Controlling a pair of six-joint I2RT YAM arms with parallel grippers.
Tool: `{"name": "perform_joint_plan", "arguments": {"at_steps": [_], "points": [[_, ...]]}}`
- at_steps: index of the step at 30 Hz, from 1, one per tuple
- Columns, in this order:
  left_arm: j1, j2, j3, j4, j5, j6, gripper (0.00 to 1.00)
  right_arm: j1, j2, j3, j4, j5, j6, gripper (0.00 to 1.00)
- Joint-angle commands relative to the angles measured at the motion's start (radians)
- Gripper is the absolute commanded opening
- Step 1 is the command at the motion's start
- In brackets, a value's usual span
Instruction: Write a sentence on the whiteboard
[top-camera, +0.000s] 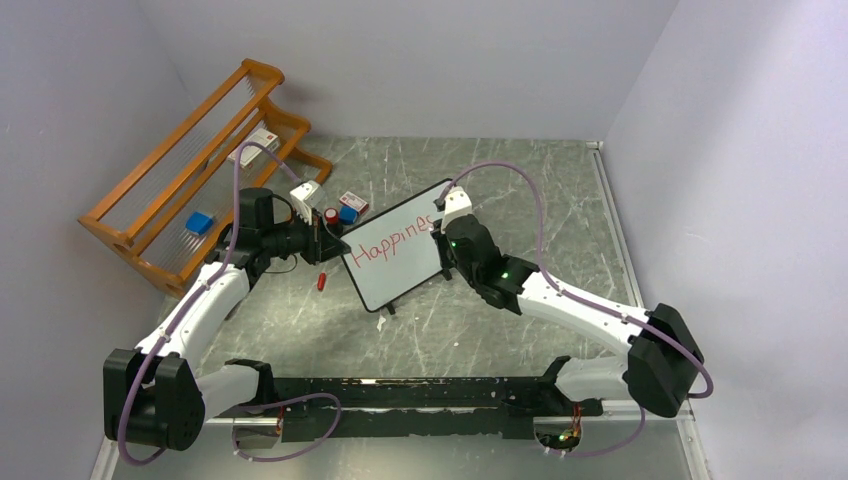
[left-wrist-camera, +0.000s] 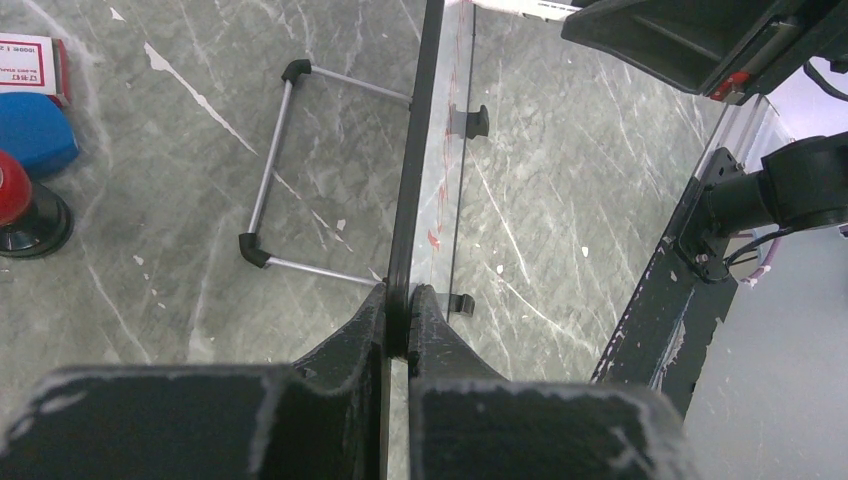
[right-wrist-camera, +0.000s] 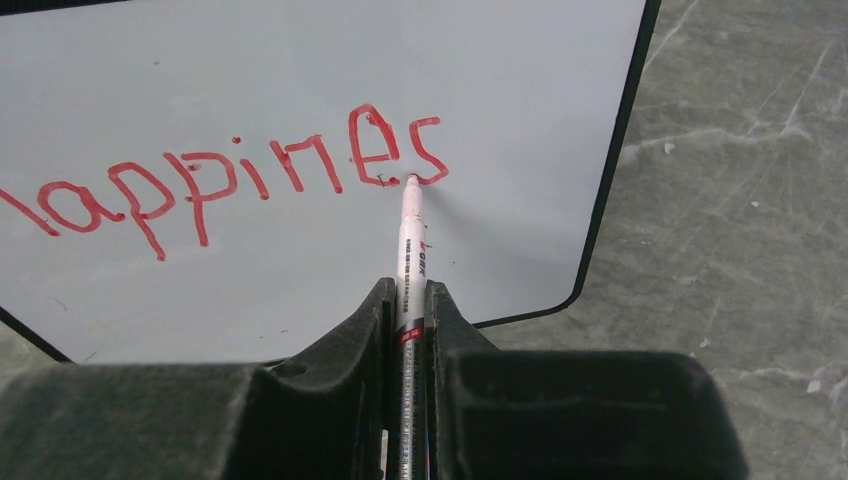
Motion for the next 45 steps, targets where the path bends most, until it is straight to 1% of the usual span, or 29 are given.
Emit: {"name": "perform_joint_plan", "arguments": {"at_steps": [1,9,18,22,45], "points": [[-0.001,0.020,-0.010,-0.094,-0.092,0.110,0.05,-0.006,-0.038,-0.016,0.018,-0.007,0.016,0.00],[-0.001,0.018,-0.010,-0.094,-0.096,0.110,0.05,-0.014,-0.090,-0.032,-0.006,0.032,0.006,0.00],[-0.001,0.019,-0.009,-0.095,-0.092,0.110,0.05,-0.060,-0.050,-0.006,0.023,0.027,0.004,0.00],[-0.001,0.018,-0.009,-0.095,-0.092,0.111,0.05,-0.063,-0.033,0.004,0.051,0.023,-0.001,0.00],[-0.001,0.021,-0.009,-0.094,-0.088,0.111,0.05,-0.077,-0.008,0.024,0.086,0.011,0.000,0.00]]}}
